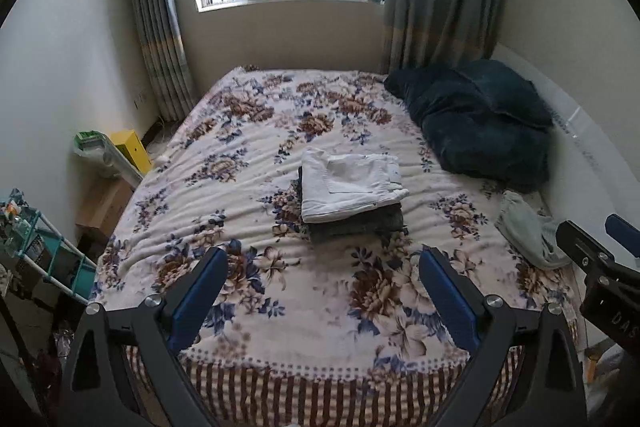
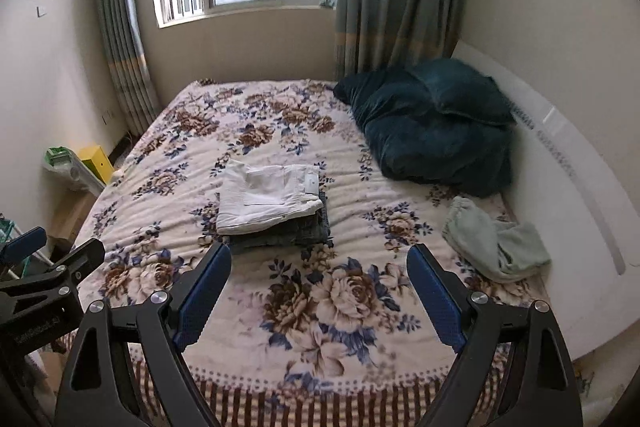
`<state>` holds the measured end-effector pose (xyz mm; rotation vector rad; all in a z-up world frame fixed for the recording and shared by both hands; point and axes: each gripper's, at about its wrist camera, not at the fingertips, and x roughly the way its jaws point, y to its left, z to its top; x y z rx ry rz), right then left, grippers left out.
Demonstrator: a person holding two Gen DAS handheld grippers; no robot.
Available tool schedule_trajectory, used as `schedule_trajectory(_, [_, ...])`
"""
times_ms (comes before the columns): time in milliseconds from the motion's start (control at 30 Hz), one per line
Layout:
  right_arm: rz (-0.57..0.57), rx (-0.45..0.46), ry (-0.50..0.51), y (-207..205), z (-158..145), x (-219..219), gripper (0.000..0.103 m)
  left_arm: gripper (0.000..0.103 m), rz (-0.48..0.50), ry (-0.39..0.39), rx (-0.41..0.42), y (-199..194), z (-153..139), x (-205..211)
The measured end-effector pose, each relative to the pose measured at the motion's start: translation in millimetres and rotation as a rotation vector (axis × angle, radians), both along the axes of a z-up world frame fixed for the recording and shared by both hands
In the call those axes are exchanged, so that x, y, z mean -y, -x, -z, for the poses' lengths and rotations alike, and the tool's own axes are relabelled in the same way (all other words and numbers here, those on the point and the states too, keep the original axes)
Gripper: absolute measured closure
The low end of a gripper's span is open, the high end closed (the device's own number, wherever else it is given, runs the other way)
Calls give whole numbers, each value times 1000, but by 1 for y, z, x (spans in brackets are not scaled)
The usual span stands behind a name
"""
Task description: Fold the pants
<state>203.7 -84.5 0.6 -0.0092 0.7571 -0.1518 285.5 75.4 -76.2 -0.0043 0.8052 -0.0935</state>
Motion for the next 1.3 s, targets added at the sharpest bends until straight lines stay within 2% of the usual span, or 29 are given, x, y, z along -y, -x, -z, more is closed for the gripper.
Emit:
schedule_trajectory(300, [-15, 49, -28, 116, -65, -5, 8, 5, -31, -5, 78, 83, -56, -7])
schedule_trajectory(600, [-58, 88, -2, 177, -106, -6, 7, 5, -37, -3, 110, 136, -77, 0])
schedule_trajectory(967, [-97, 91, -39, 188, -117, 0, 7, 4, -69, -1, 117, 138, -78, -2])
schedule_trajectory(1000, [-95, 95, -40, 186, -117, 2, 6, 0, -66, 1, 116, 134, -78, -2])
schedule_trajectory(1167, [-72, 112, -33, 161, -115, 10, 5, 0, -85, -18, 133, 112, -72, 3])
schedule_trajectory(1300, [-49, 123, -24, 125, -104, 14, 5, 0, -101, -47, 111, 85, -56, 7])
